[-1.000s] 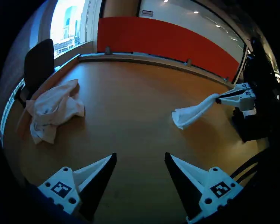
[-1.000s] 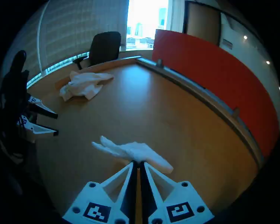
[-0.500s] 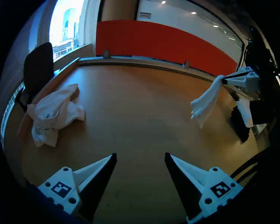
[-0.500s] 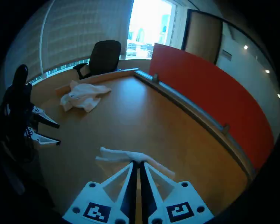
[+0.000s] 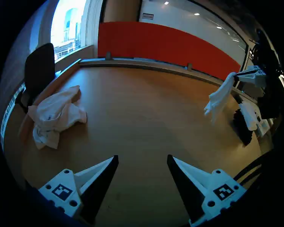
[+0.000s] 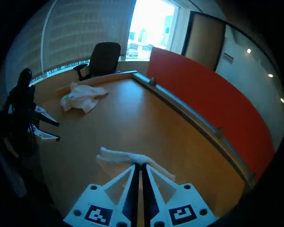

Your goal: Fold towel

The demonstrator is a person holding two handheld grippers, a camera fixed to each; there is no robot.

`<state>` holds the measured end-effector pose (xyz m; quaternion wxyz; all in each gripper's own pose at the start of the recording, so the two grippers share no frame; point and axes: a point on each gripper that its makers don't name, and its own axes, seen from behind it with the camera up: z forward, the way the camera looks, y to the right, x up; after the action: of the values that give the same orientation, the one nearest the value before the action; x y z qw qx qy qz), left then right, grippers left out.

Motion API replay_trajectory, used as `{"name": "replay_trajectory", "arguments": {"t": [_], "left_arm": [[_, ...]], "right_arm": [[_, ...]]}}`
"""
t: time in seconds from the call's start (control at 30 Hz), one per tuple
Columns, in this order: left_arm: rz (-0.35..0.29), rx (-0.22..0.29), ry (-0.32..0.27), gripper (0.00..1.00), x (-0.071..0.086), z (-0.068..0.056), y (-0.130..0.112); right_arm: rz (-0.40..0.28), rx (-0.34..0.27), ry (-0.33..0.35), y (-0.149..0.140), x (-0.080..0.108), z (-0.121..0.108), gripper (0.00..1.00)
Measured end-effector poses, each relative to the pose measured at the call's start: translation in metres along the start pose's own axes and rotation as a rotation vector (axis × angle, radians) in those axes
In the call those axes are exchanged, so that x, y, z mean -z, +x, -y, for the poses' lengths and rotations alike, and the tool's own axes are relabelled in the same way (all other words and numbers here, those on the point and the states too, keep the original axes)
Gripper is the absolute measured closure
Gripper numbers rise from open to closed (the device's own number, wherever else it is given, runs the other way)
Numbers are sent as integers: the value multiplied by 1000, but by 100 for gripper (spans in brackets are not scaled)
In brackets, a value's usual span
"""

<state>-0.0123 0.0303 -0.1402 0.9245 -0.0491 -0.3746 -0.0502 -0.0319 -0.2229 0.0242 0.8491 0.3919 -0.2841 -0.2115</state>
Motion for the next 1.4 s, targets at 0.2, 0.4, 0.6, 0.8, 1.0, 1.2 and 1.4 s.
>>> {"name": "replay_trajectory", "arguments": {"t": [0.2,0.4,0.6,0.8,1.0,1.2,1.4], "left_arm": [[-3,-3,4,5,0,-1,3],[-4,-3,12,5,0,-2,5],[-3,-7,20,5,1,-3,7],[-3,-9,26,5,0,-5,8],[0,-13,28,5,-2,-10,10],[4,-28,31,4,-4,-16,12],[7,-30,34,5,-6,-20,14]], "right_arm": [[-3,-14,-11,-2,18,-22,95],[-12,-42,-21,-7,34,-45,95],[-11,-66,-29,-15,52,-69,95],[-9,-92,-57,-26,70,-99,95],[-3,-109,-92,-37,87,-130,95],[4,-113,-123,-46,103,-158,95],[23,-110,-157,-58,120,-187,95]]}}
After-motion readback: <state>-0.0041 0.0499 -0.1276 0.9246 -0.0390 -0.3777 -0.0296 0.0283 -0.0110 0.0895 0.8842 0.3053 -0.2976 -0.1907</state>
